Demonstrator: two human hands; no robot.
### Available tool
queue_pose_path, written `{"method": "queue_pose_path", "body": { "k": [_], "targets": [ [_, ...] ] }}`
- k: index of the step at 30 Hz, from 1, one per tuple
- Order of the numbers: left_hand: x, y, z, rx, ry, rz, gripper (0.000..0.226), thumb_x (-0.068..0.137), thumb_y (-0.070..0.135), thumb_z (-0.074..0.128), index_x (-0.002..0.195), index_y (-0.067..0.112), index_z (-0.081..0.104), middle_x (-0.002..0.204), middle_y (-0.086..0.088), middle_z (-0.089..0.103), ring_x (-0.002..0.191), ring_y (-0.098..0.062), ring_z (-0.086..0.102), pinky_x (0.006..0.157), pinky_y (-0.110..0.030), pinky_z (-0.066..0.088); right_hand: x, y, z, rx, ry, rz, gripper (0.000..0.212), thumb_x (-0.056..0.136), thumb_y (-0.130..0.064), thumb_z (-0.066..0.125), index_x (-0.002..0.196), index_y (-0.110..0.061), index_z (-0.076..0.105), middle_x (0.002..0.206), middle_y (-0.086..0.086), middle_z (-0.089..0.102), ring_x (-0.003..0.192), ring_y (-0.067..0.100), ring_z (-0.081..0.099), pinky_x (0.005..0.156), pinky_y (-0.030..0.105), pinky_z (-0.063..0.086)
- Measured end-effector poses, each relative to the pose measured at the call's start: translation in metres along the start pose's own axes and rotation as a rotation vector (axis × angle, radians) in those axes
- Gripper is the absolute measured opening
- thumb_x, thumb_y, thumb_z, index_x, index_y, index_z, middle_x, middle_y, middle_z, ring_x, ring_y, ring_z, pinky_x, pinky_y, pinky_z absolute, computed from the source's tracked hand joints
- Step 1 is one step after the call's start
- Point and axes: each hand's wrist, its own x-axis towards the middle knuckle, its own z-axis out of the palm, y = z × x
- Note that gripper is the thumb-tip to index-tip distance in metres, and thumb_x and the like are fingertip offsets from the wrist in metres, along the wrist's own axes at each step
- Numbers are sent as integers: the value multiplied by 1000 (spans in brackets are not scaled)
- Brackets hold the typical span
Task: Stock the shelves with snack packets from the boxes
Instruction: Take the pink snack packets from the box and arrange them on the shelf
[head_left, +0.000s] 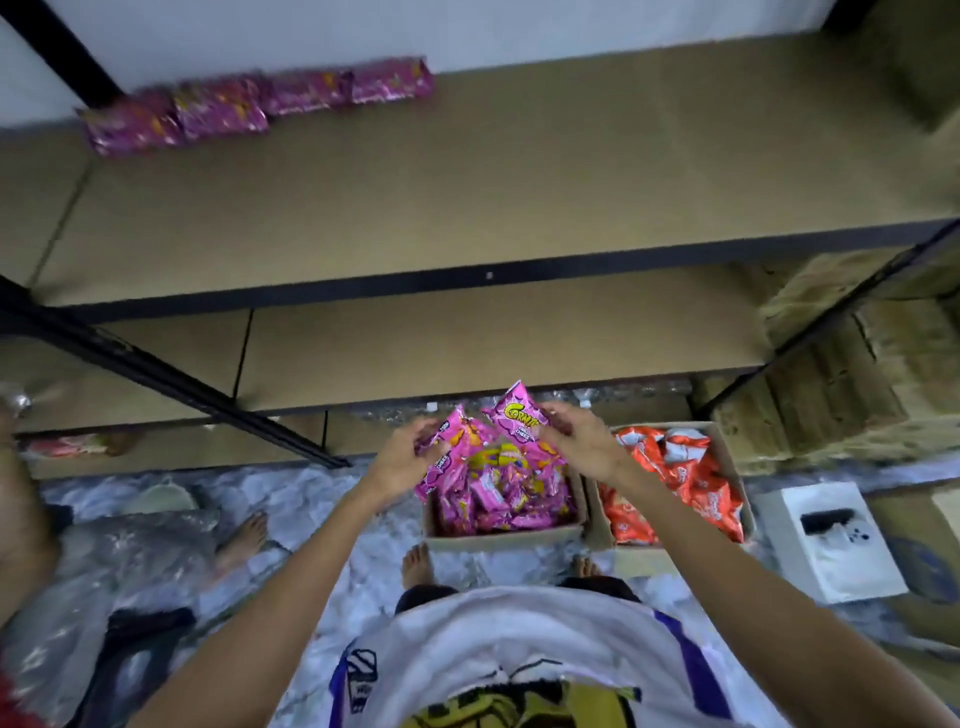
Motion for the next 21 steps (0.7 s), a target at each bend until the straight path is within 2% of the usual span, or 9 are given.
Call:
{"method": "queue_pose_path", "body": {
  "k": [2, 4, 7, 9, 11, 13, 15, 18, 21],
  "targets": [
    [1, 7, -12, 12, 51, 22, 44, 93, 23, 68, 132, 8, 57, 130, -1, 63, 114, -15, 61, 104, -31, 46, 6, -9, -9, -14, -8, -48, 48, 96, -37, 63, 140, -22, 53, 129, -4, 61, 112, 17, 64, 92, 29, 52],
    [2, 13, -25, 16, 113, 72, 38, 92, 22, 69, 128, 10, 62, 120, -1, 68, 107, -16, 64, 101, -38, 49, 11, -23, -19, -7, -22, -93, 46, 97, -29, 64, 141, -20, 52, 127, -5, 62, 106, 7, 63, 86, 18, 48],
    [-3, 34, -44, 34, 148, 130, 37, 94, 28, 67, 129, 15, 63, 120, 3, 67, 107, -16, 65, 97, -32, 50, 13, -47, -31, 26, -34, -164, 44, 97, -26, 63, 139, -18, 54, 115, -5, 65, 94, -3, 62, 77, 12, 52],
    [-3, 46, -58, 58, 155, 157, 40, 95, 28, 65, 132, 13, 60, 121, 7, 62, 109, -12, 61, 91, -19, 45, 17, -64, -41, 46, -33, -208, 40, 97, -25, 62, 136, -16, 56, 106, -4, 67, 87, 0, 64, 75, 13, 53],
    [-5, 59, -76, 90, 217, 193, 44, 94, 33, 66, 134, 13, 59, 127, 4, 62, 114, -12, 59, 97, -23, 45, 23, -86, -52, 51, -21, -287, 33, 98, -23, 62, 129, -13, 59, 100, 3, 71, 83, 13, 69, 77, 23, 56],
    [-7, 73, -98, 91, 246, 215, 46, 93, 33, 67, 134, 15, 58, 129, 3, 62, 116, -13, 59, 103, -30, 46, 31, -109, -65, 73, -18, -353, 21, 98, -16, 62, 119, -16, 63, 100, 3, 73, 88, 20, 72, 80, 30, 58],
    [-9, 86, -120, 63, 291, 229, 43, 91, 28, 70, 131, 17, 59, 121, 8, 63, 110, -9, 59, 99, -26, 46, 39, -133, -75, 92, -21, -420, 18, 97, -14, 64, 114, -19, 64, 101, -3, 74, 91, 13, 72, 81, 26, 58],
    [-5, 95, -155, -5, 366, 250, 32, 87, 28, 76, 115, 20, 62, 105, 9, 65, 95, -4, 61, 85, -17, 48, 58, -165, -87, 84, -36, -449, 29, 96, -20, 65, 124, -15, 65, 107, -5, 74, 98, 10, 72, 90, 28, 56],
    [8, 99, -196, 19, 388, 269, 27, 86, 29, 77, 107, 21, 61, 100, 7, 64, 93, -6, 60, 77, -9, 44, 85, -199, -92, 72, -32, -488, 19, 95, -19, 66, 112, -28, 67, 101, -9, 76, 95, 10, 72, 89, 27, 56]
  ]
}}
